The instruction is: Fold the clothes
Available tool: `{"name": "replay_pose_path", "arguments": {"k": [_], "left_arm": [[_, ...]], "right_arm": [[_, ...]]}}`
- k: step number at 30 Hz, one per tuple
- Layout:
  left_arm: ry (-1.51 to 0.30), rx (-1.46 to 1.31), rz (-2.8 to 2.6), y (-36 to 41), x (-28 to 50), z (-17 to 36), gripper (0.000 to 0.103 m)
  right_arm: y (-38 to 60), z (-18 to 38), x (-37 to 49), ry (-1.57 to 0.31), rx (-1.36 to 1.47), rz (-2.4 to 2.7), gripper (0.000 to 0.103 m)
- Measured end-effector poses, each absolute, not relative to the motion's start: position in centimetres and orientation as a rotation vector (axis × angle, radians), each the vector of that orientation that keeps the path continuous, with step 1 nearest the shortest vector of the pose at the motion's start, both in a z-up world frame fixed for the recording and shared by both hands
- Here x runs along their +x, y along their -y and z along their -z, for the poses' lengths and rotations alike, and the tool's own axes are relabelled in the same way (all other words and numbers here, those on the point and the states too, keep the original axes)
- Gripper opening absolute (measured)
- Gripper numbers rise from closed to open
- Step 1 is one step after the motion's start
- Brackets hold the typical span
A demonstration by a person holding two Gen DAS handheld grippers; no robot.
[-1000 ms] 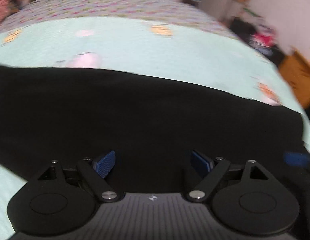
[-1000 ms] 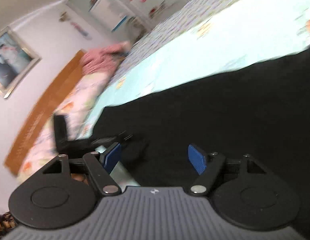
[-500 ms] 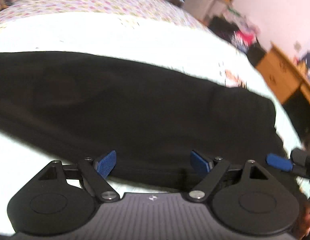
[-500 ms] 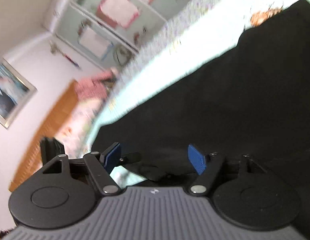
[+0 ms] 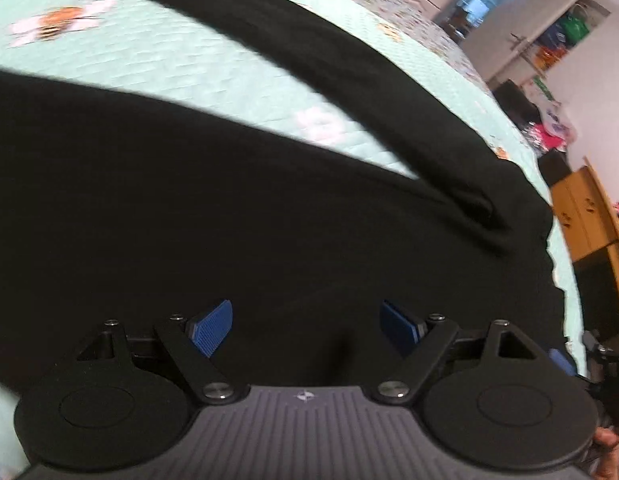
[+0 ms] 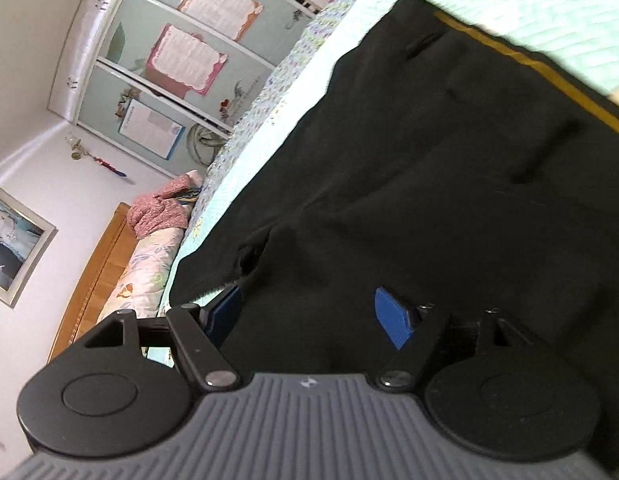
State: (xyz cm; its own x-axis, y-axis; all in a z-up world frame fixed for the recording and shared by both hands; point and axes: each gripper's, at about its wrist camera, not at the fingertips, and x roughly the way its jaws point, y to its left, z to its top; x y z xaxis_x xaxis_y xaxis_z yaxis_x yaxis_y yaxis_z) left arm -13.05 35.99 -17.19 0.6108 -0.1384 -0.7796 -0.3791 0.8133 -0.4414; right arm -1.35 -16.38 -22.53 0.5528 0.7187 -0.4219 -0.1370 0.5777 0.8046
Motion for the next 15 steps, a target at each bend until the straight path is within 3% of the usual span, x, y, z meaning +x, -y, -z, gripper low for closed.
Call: {"name": "replay_pose_path", "arguments": {"k": [5, 10, 15], "left_arm": [[-0.909, -0.651, -0.203, -36.3, -14.3, 15.8, 0.084], [-0.986, -0.506, -0.215, -34.3, -13.2, 16.6, 0.084], [-1.033, -0.297, -0.218, -31.2, -13.2, 17.3, 0.088]], "right_arm": [[17.1, 21.4, -2.2, -0.845, 0.779, -0.444, 0.075], [15.3, 20.4, -3.3, -0.809, 0.529, -0.455, 0.079], [16.4, 22.1, -4.6, -0.82, 0.547, -0.444, 0.079]]}}
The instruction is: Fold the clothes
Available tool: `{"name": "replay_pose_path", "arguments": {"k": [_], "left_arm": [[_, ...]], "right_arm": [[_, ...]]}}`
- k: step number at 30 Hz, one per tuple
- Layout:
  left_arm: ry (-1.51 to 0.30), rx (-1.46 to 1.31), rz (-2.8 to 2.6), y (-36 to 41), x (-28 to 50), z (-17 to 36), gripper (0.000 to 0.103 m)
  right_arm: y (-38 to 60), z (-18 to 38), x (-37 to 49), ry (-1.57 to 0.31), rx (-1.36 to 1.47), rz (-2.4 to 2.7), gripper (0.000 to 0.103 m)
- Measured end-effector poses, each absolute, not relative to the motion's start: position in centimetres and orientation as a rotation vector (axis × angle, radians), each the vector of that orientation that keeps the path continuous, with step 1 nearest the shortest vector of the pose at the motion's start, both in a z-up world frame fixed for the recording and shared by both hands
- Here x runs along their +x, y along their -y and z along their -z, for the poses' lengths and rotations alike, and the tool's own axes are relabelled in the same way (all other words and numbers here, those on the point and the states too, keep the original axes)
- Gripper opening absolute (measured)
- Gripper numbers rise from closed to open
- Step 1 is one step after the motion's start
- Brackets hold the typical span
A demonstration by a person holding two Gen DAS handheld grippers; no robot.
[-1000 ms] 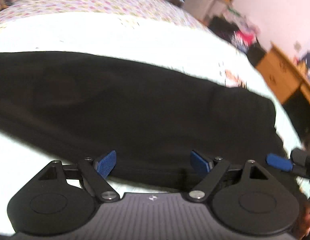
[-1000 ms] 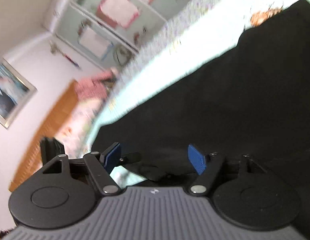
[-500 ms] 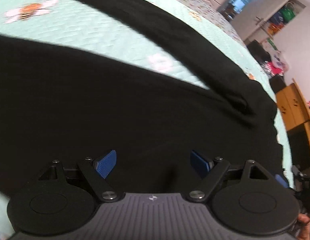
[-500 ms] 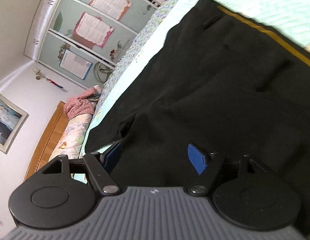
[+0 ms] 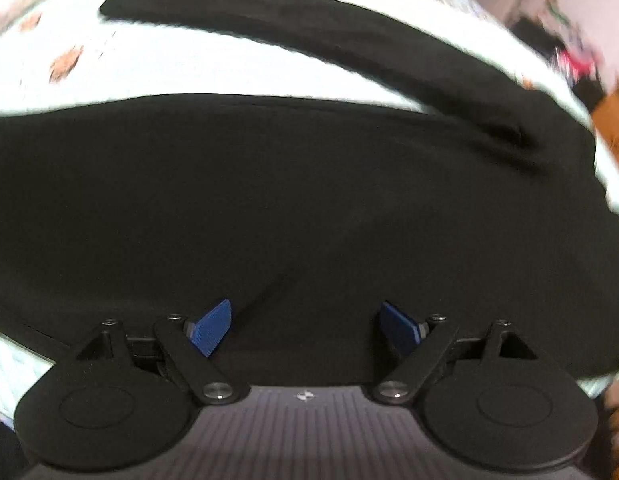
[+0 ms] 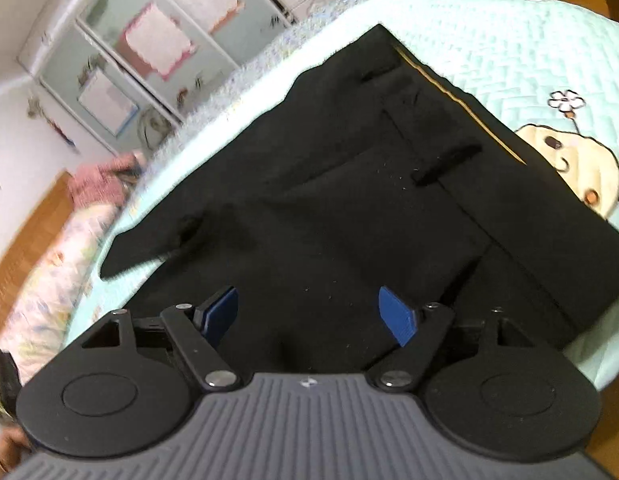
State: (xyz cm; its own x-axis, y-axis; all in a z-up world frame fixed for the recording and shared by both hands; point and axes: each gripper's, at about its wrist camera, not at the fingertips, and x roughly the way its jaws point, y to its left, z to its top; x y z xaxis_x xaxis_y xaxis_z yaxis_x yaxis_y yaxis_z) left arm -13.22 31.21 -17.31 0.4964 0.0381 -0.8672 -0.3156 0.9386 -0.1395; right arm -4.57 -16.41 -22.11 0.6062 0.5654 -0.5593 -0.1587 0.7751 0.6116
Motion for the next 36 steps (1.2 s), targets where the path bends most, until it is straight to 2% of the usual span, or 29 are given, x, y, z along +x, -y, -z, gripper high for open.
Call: {"name": "replay_pose_path", "arguments": {"k": [9, 13, 17, 20, 23, 29, 31, 34, 36], "left_arm": [[-1.026, -0.236, -0.243, -29.8, -12.3, 18.4, 0.1], [-1.019, -0.229, -0.262, -29.4, -12.1, 18.5, 0.103], [-1.013, -0.227, -0.269, -29.7, -12.9, 18.4, 0.103], [-1.009, -0.23, -0.269, -29.7, -13.0, 18.3, 0.103], [-1.009, -0.227, -0.274, -29.6, -13.0, 18.3, 0.103], [-1.011, -0.232, -0.279, -29.6, -13.0, 18.3, 0.103], [-1.011, -0.231, -0.281, -29.6, -13.0, 18.2, 0.103], [-1.014, -0.232, -0.279, -29.6, -13.0, 18.3, 0.103], [-1.015, -0.238, -0.271, -29.7, -13.0, 18.2, 0.103]], "right_arm": [[13.7, 17.8, -6.5, -0.851, 0.324, -0.443, 0.079], [11.7, 16.7, -7.1, -0.799, 0.254, -0.517, 0.092], [11.2, 20.7, -7.0, -0.965, 0.252, -0.495, 0.092], [11.3, 20.6, -9.2, -0.914, 0.205, -0.518, 0.092], [11.1, 19.7, -9.5, -0.941, 0.172, -0.512, 0.092], [10.1, 17.3, -8.8, -0.879, 0.218, -0.52, 0.092], [9.5, 17.7, -8.3, -0.865, 0.221, -0.511, 0.092], [9.0, 20.7, -7.4, -0.966, 0.227, -0.497, 0.093], [9.2, 20.8, -8.4, -0.924, 0.22, -0.515, 0.093]]}}
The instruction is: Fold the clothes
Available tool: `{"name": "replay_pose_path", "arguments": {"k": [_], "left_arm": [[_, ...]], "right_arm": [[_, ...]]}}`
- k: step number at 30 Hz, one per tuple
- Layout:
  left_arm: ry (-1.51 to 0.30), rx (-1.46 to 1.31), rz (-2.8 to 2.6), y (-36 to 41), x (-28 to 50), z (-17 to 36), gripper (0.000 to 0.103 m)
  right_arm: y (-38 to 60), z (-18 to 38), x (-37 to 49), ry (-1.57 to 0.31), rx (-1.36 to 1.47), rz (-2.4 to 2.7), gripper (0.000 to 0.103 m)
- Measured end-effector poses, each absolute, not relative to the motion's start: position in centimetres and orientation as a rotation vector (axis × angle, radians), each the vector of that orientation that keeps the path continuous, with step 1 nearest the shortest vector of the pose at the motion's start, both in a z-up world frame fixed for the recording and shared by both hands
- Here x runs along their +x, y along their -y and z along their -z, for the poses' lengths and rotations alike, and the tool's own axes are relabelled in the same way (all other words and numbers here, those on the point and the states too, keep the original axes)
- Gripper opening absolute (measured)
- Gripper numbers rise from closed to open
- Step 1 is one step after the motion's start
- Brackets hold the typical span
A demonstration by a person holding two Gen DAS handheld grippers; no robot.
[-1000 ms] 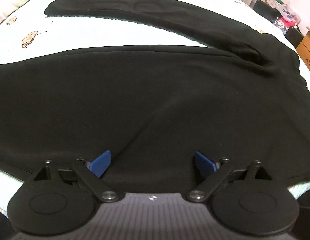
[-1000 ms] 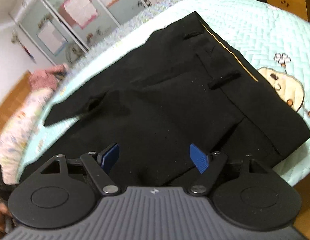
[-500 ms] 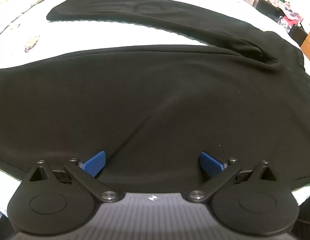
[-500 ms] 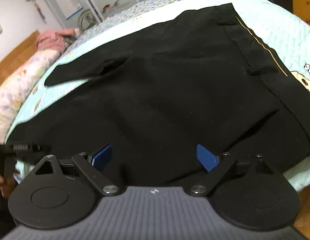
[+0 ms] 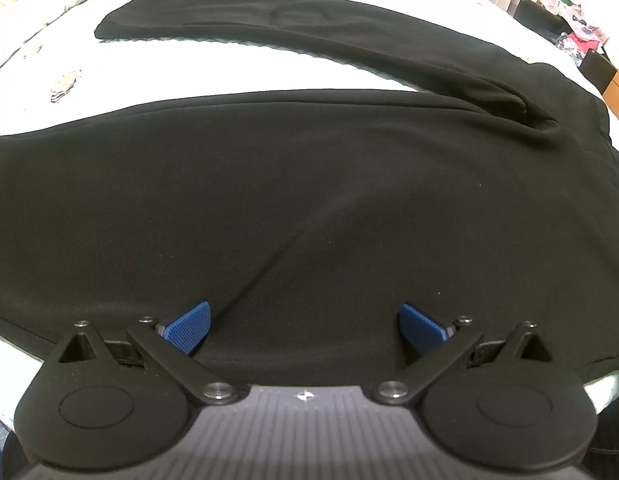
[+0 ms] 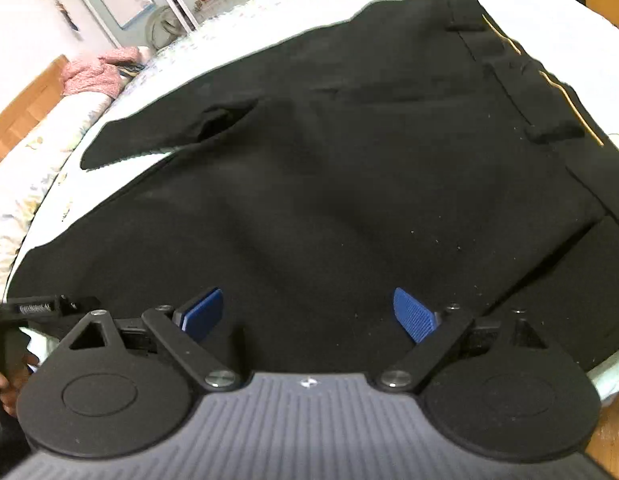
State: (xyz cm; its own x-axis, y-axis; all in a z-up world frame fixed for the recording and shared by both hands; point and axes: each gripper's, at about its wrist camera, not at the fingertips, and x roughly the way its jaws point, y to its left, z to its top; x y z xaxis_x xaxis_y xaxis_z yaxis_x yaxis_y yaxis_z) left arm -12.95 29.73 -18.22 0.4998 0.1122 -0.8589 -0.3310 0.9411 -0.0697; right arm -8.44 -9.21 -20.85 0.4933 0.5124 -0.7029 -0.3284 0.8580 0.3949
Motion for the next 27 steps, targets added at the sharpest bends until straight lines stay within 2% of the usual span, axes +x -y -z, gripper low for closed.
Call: {"name": "replay_pose_path", "arguments": {"k": [6, 13, 17, 22, 24, 26, 27], "left_arm": [[-1.008, -0.241, -0.259, -29.8, -13.2, 18.2, 0.103], [-0.989, -0.311, -0.237, -29.8, -14.2, 17.0, 0.102], [-0.976, -0.359, -0.179, -28.8, -14.0, 16.2, 0.101], [-1.01, -0.272, -0.164, -27.3, -13.1, 17.6, 0.103], [-1.014, -0.229, -0.163, -26.9, -13.0, 18.0, 0.103], [-1.019, -0.225, -0.162, -26.9, -12.9, 18.1, 0.103], [-1.022, -0.225, -0.161, -26.9, -12.9, 18.1, 0.103]], "right_arm": [[12.8, 19.9, -9.6, -0.935, 0.392, -0.54, 0.092], [17.5, 18.6, -11.2, -0.825, 0.468, -0.453, 0.091], [18.6, 18.2, -10.0, -0.768, 0.466, -0.407, 0.091], [19.8, 18.9, -7.3, -0.724, 0.528, -0.389, 0.089], [21.0, 20.7, -6.2, -0.76, 0.559, -0.331, 0.084], [22.3, 22.2, -6.2, -0.793, 0.566, -0.258, 0.052], [22.8, 22.5, -6.6, -0.785, 0.583, -0.249, 0.05]]}}
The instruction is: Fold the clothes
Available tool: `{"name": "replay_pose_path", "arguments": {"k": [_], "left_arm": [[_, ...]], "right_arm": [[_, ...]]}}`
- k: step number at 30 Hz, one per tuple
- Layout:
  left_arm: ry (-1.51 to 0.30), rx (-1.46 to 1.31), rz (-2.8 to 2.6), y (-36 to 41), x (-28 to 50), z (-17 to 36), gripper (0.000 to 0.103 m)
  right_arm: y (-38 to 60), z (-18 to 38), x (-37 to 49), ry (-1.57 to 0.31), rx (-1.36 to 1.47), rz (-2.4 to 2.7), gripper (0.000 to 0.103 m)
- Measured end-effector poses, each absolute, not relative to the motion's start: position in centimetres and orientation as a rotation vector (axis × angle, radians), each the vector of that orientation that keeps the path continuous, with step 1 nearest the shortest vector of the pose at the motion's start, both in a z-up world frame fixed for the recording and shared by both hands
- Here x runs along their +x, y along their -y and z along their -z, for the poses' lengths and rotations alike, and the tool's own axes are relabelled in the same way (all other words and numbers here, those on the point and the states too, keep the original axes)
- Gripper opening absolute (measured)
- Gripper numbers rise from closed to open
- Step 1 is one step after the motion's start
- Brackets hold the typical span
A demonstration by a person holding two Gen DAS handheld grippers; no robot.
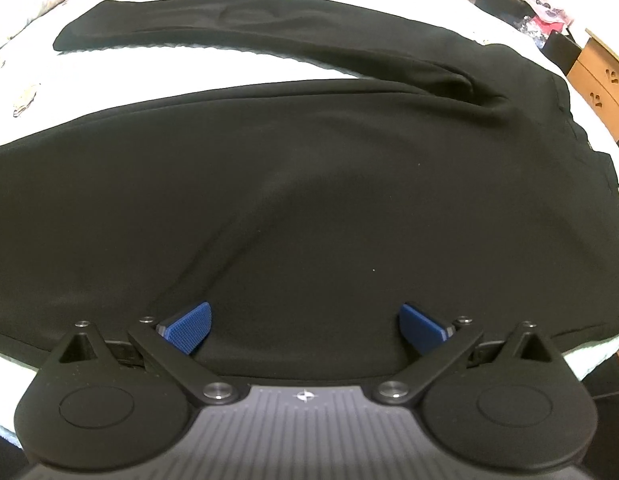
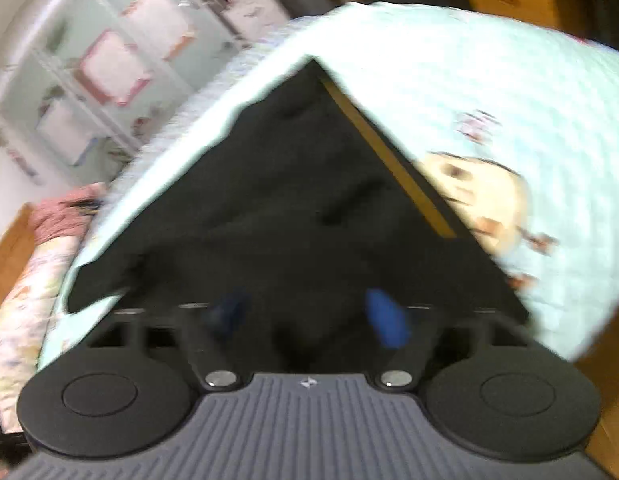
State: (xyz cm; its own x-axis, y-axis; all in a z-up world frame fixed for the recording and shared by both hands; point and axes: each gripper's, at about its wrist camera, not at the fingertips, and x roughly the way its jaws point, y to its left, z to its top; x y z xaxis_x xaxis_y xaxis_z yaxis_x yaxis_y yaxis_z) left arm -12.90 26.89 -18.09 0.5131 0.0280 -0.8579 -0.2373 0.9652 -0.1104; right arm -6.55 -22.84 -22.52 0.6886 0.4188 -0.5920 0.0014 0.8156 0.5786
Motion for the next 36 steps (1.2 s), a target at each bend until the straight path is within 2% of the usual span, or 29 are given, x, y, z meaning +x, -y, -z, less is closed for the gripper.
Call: {"name": "replay_pose_path", "arguments": {"k": [4, 9, 11, 15, 18, 21, 23, 28, 34, 36], "left_arm": [[-1.031, -0.247, -0.17, -27.3, -12.6, 18.3, 0.103], [-1.04, -0.238, -0.18, -27.1, -12.3, 18.3, 0.103], [-1.04, -0.243, -0.182, -27.2, -12.3, 18.3, 0.103], [-1.041, -0.241, -0.181, -27.1, -12.2, 18.3, 0.103], [-1.043, -0.241, -0.18, -27.2, -12.1, 18.3, 0.103], [-1.048, -0.242, -0.183, -27.2, -11.9, 18.3, 0.103], [-1.052, -0.244, -0.185, -27.3, -11.7, 18.3, 0.103], [-1.052, -0.263, -0.178, -27.7, -11.8, 18.3, 0.103], [-1.051, -0.313, -0.16, -28.5, -12.0, 18.0, 0.103], [-1.046, -0.369, -0.146, -29.3, -12.2, 17.8, 0.103]], "right_arm": [[23.6, 22.2, -7.4, -0.788, 0.614, -0.239, 0.048], [22.2, 19.4, -7.2, -0.725, 0.492, -0.262, 0.051], [21.6, 18.6, -6.4, -0.701, 0.426, -0.27, 0.055], [21.2, 20.7, -4.1, -0.806, 0.382, -0.239, 0.056], [20.7, 21.2, -4.3, -0.794, 0.333, -0.24, 0.057], [20.2, 21.1, -4.9, -0.798, 0.317, -0.244, 0.065], [19.9, 21.0, -5.0, -0.824, 0.326, -0.25, 0.076], [17.4, 19.4, -5.7, -0.857, 0.273, -0.228, 0.077], [12.1, 15.9, -6.2, -0.753, 0.169, -0.38, 0.078], [10.7, 16.3, -5.7, -0.778, 0.201, -0.468, 0.078]]}}
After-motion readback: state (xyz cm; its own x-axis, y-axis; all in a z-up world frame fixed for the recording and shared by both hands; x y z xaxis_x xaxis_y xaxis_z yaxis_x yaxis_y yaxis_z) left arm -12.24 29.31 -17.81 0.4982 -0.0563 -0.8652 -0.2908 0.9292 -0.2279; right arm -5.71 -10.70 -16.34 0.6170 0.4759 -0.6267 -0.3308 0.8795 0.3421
